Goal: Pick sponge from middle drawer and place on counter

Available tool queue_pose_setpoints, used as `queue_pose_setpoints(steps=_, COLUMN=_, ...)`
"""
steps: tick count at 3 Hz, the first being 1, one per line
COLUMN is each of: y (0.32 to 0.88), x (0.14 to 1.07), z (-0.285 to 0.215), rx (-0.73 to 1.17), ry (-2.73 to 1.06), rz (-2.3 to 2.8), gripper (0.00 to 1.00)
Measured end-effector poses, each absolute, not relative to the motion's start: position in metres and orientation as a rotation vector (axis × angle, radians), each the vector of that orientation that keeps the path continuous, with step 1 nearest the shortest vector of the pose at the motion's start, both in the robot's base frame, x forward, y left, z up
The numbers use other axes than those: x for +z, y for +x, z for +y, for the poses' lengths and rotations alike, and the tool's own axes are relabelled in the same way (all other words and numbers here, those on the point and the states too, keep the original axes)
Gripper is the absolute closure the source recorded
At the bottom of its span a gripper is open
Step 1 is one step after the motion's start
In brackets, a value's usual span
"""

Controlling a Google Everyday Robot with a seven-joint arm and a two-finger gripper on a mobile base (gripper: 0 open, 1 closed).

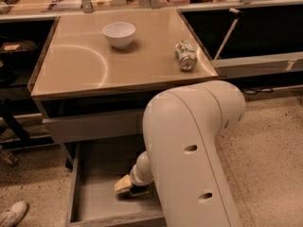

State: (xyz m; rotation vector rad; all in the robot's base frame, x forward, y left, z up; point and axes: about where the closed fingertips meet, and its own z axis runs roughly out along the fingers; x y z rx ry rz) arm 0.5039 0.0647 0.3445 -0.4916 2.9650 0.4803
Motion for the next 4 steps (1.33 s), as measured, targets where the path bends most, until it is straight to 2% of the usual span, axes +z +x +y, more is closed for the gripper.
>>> queue_pose_setpoints(steps=1, y=0.5039, x=0.3445, z=0.0647, rx=0.480, ry=-0.492, rz=2.965, gripper=0.19)
queue_pose_setpoints(steps=4, y=0.5038, x=0.3446, z=0.0647, rx=0.480, ry=-0.492, rz=2.965, gripper=0.88)
